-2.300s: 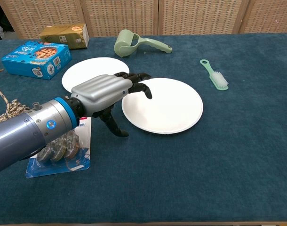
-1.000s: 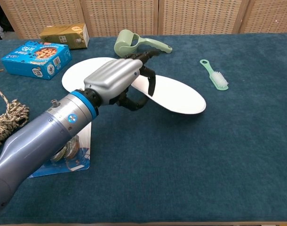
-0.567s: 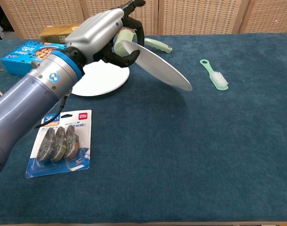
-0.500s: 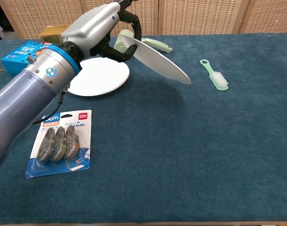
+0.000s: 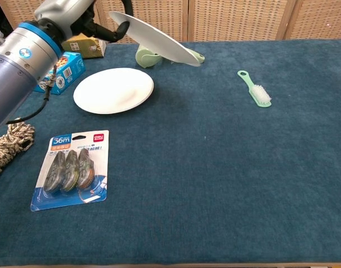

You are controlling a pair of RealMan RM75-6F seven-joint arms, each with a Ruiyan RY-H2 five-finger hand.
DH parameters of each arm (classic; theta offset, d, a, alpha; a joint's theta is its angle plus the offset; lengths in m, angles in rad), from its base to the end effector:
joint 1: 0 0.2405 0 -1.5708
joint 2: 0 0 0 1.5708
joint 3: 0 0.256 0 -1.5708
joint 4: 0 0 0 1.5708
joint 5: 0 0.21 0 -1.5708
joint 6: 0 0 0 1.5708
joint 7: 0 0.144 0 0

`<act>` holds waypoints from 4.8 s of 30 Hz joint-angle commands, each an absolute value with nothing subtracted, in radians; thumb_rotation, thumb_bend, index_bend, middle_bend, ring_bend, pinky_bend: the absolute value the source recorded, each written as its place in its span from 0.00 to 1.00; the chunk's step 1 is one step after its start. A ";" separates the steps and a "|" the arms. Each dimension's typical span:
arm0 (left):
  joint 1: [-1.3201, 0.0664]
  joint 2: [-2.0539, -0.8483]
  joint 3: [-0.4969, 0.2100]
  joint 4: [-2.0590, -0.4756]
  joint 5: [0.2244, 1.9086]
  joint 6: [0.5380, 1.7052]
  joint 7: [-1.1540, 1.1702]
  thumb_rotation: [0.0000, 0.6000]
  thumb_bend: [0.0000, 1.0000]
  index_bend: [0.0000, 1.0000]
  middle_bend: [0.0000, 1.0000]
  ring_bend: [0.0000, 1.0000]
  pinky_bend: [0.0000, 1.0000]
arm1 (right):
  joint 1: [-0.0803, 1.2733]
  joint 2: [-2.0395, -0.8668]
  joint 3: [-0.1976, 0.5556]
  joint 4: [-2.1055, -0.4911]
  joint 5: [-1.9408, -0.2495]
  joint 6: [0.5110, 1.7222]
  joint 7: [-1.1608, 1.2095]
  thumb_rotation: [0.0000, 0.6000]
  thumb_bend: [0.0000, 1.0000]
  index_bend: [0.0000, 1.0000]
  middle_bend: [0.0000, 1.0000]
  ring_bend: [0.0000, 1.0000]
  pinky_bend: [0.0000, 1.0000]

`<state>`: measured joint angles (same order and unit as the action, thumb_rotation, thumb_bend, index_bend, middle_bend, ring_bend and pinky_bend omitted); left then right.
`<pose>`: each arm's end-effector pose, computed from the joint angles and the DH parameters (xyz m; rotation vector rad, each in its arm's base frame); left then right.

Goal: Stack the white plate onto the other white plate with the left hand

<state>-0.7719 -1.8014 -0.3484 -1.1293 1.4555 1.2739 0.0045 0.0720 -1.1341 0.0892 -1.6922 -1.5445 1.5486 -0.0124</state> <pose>-0.0950 0.3773 -0.0028 -1.5497 -0.7464 -1.5167 -0.2835 -0.1831 0.1596 1.3338 -0.8800 1.0500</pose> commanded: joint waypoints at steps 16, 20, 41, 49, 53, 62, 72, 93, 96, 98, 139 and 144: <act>-0.738 -1.867 -0.308 -0.688 1.375 1.209 -0.331 1.00 0.47 0.96 0.00 0.00 0.00 | 0.082 -1.140 0.089 -1.692 -1.529 1.523 -0.026 1.00 0.00 0.00 0.00 0.00 0.00; -0.735 -1.901 -0.296 -0.620 1.373 1.210 -0.387 1.00 0.47 0.96 0.00 0.00 0.00 | 0.082 -1.140 0.089 -1.692 -1.524 1.521 -0.027 1.00 0.00 0.00 0.00 0.00 0.00; -0.638 -1.804 -0.142 -0.747 1.440 1.173 -0.383 1.00 0.36 0.60 0.00 0.00 0.00 | 0.078 -1.124 0.083 -1.705 -1.534 1.525 -0.001 1.00 0.00 0.00 0.00 0.00 0.00; -0.636 -1.783 -0.122 -0.791 1.438 1.120 -0.366 1.00 0.29 0.27 0.00 0.00 0.00 | 0.076 -1.122 0.083 -1.707 -1.532 1.526 0.001 1.00 0.00 0.00 0.00 0.00 0.00; -0.639 -1.764 -0.117 -0.818 1.445 1.115 -0.357 1.00 0.25 0.14 0.00 0.00 0.00 | 0.077 -1.121 0.083 -1.709 -1.532 1.526 0.000 1.00 0.00 0.00 0.00 0.00 0.00; -0.660 -1.624 -0.093 -0.976 1.428 0.985 -0.266 1.00 0.03 0.00 0.00 0.00 0.00 | 0.077 -1.121 0.083 -1.710 -1.530 1.524 -0.002 1.00 0.00 0.00 0.00 0.00 0.00; -0.653 -1.527 -0.079 -1.167 1.435 0.977 -0.218 1.00 0.01 0.00 0.00 0.00 0.00 | 0.076 -1.121 0.080 -1.715 -1.533 1.523 -0.006 1.00 0.00 0.00 0.00 0.00 0.00; -0.756 -1.597 -0.168 -1.179 1.252 0.836 0.081 1.00 0.01 0.00 0.00 0.00 0.00 | 0.084 -1.130 0.090 -1.698 -1.496 1.500 -0.017 1.00 0.00 0.00 0.00 0.00 0.00; -0.770 -1.613 -0.179 -1.155 1.230 0.825 0.102 1.00 0.01 0.00 0.00 0.00 0.00 | 0.085 -1.131 0.093 -1.694 -1.487 1.496 -0.015 1.00 0.00 0.00 0.00 0.00 0.00; -0.780 -1.624 -0.187 -1.136 1.218 0.816 0.107 1.00 0.01 0.00 0.00 0.00 0.00 | 0.086 -1.131 0.095 -1.692 -1.482 1.493 -0.013 1.00 0.00 0.00 0.00 0.00 0.00; -0.737 -1.355 -0.137 -1.391 1.224 0.731 -0.054 1.00 0.01 0.00 0.00 0.00 0.00 | 0.084 -1.115 0.102 -1.695 -1.477 1.496 0.026 1.00 0.00 0.00 0.00 0.00 0.00; -0.664 -1.255 -0.102 -1.486 1.295 0.841 -0.075 1.00 0.01 0.00 0.00 0.00 0.00 | 0.081 -1.109 0.094 -1.705 -1.502 1.507 0.035 1.00 0.00 0.00 0.00 0.00 0.00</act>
